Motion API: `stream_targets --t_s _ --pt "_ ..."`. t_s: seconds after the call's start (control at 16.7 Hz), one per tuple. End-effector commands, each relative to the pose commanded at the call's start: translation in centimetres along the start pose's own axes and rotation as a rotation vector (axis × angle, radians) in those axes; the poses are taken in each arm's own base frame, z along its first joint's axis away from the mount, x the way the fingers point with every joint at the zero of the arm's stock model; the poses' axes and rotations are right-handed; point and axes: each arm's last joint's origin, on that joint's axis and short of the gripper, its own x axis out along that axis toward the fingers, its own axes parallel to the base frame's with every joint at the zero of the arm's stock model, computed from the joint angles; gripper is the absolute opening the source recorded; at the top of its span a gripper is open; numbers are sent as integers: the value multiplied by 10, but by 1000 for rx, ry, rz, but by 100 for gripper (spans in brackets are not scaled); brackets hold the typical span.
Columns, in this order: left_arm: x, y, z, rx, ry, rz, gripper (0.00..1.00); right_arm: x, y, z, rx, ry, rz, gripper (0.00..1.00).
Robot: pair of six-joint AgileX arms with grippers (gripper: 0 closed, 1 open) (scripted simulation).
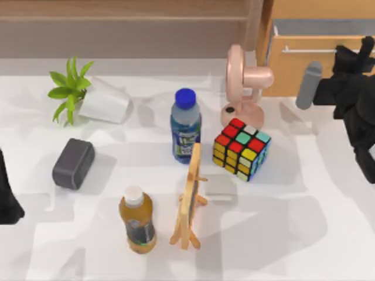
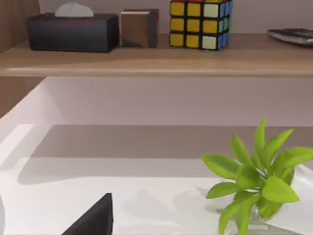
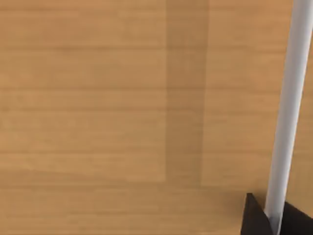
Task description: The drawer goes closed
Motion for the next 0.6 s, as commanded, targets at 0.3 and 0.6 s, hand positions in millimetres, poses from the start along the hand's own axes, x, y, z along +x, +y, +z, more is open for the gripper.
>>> stream_targets --t_s 0.3,0.6 --pt "0 0 0 0 0 0 100 32 2 -2 -3 7 5 0" --pt "0 0 0 0 0 0 100 59 1 0 0 0 4 0"
